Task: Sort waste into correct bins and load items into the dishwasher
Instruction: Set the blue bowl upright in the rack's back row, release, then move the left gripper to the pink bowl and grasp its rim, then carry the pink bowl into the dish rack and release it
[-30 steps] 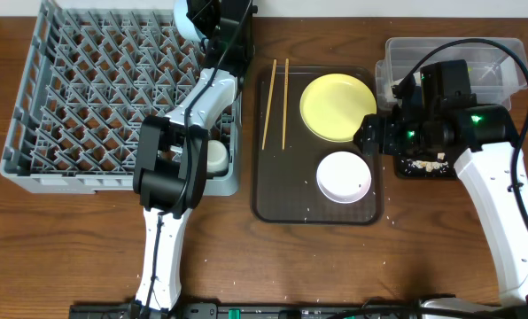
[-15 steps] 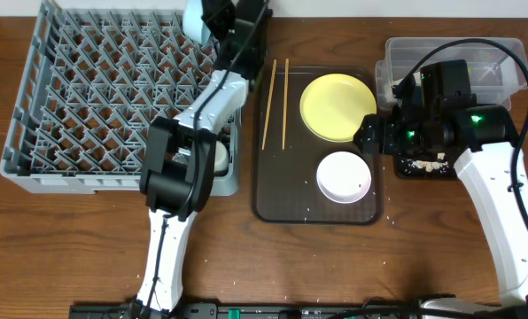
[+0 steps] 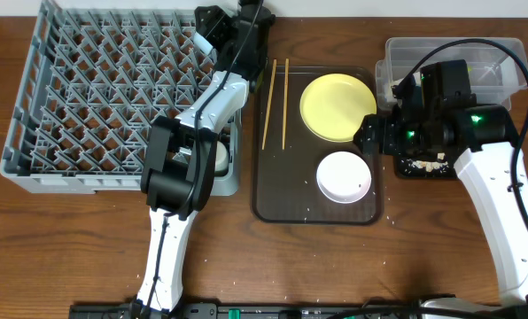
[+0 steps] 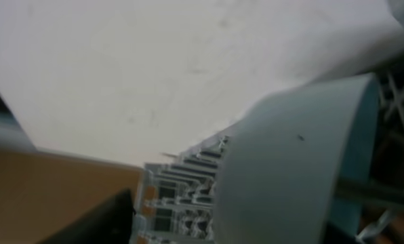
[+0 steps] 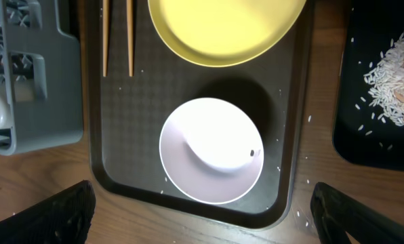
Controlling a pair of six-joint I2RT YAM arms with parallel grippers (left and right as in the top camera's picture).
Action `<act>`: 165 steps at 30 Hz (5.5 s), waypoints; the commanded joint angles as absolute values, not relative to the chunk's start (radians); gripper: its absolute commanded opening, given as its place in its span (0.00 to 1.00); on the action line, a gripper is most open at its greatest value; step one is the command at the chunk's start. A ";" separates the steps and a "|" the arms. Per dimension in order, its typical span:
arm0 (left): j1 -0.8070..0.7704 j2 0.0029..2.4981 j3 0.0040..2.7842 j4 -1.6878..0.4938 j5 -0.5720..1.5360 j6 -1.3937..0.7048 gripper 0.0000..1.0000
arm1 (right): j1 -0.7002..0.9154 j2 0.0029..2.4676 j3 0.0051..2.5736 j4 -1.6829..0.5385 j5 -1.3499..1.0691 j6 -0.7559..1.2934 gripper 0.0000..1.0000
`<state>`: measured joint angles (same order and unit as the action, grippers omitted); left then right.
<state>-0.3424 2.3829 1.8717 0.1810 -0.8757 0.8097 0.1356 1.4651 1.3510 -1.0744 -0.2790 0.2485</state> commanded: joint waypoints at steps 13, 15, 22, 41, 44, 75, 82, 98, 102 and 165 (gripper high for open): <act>-0.365 2.268 1.870 -0.149 -0.810 0.239 0.89 | 0.145 1.460 1.354 -1.074 -0.277 0.246 0.99; -0.360 2.231 1.870 -0.233 -0.738 0.140 0.90 | 0.145 1.460 1.354 -1.074 -0.277 0.246 0.99; -0.322 2.081 1.870 -0.418 -0.430 -0.084 0.90 | 0.145 1.460 1.354 -1.073 -0.277 0.246 0.99; -0.241 1.732 1.870 -1.027 0.328 -0.276 0.91 | 0.145 1.460 1.353 -1.074 -0.277 0.246 0.99; -0.241 1.732 1.870 -1.073 0.405 -0.275 0.91 | 0.145 1.460 1.353 -1.074 -0.277 0.246 0.99; -0.500 1.734 1.585 -1.086 0.170 -0.475 0.88 | -0.171 1.303 1.468 -1.216 0.146 0.367 0.99; -0.579 1.737 1.469 -0.933 0.170 -0.492 0.85 | -0.197 1.308 1.468 -1.209 0.138 0.370 0.99; -0.684 1.928 1.409 -0.718 0.197 -0.496 0.71 | -0.197 1.308 1.468 -1.209 0.115 0.370 0.99; -0.685 1.976 1.409 -0.662 0.281 -0.496 0.68 | -0.197 1.308 1.468 -1.210 0.115 0.370 0.99; -0.415 1.906 1.457 -0.195 -1.269 0.295 0.07 | -0.197 1.308 1.468 -1.216 0.115 0.369 0.99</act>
